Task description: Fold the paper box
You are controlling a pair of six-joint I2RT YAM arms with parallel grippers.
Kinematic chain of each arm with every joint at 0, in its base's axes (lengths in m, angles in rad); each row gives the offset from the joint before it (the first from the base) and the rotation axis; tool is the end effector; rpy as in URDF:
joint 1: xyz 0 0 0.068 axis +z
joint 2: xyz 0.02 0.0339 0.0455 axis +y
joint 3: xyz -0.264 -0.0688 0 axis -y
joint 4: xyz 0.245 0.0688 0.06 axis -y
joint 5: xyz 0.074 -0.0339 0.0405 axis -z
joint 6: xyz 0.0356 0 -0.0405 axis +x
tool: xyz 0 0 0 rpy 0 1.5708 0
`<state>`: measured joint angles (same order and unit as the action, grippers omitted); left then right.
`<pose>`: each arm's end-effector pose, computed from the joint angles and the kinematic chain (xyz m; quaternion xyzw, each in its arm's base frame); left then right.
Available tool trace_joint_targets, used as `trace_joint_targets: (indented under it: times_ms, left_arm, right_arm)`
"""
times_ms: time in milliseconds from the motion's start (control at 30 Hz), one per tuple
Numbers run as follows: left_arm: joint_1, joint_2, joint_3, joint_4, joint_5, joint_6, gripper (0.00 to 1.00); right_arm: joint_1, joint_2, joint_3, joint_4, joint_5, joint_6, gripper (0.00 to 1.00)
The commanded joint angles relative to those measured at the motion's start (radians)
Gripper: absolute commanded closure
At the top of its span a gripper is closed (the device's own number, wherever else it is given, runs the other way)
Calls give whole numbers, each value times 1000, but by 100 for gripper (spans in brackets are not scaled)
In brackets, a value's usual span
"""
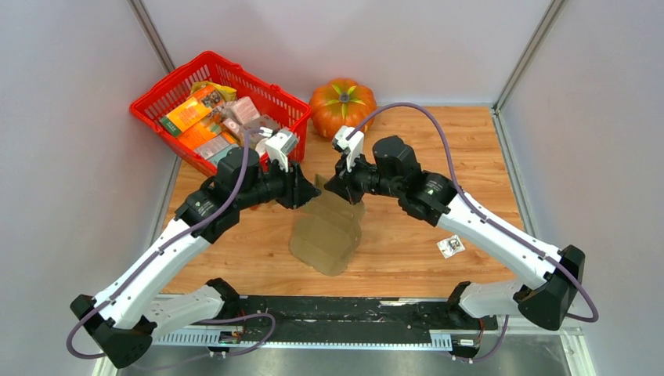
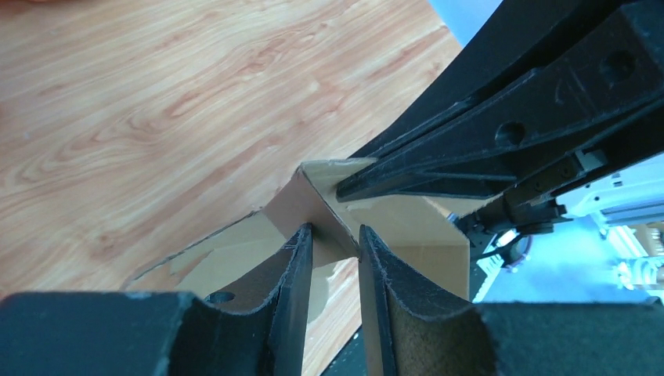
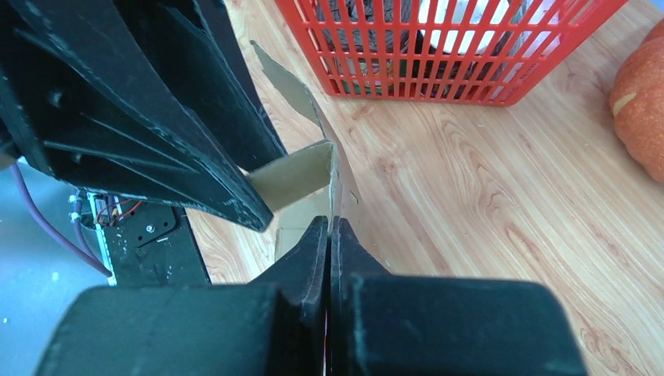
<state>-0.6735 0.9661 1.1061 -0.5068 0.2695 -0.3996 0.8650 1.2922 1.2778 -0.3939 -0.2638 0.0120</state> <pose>0.1545 -0.1354 0.3854 0.1869 0.7987 -0.3820 0.4257 0.1828 0.2288 0.3808 -0.4085 0.7244 0.3306 0.4461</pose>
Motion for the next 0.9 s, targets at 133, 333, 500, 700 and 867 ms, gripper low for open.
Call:
trace_joint_targets:
  times_ms: [133, 333, 500, 700, 867]
  left_arm:
    - [3, 77, -18, 227, 140, -123, 62]
    - [3, 109, -29, 284, 148, -122, 58]
    - [3, 39, -87, 266, 80, -101, 56]
    - [3, -67, -176, 134, -81, -48, 55]
    - [3, -125, -256, 116, -194, -53, 55]
  right_arm:
    - [-12, -48, -17, 136, -81, 77, 100]
    - [-67, -88, -86, 255, -219, 202, 100]
    - [-133, -116, -136, 279, -241, 240, 100]
    - [-247, -131, -176, 286, -281, 287, 100]
    - [-297, -145, -222, 329, -321, 336, 100]
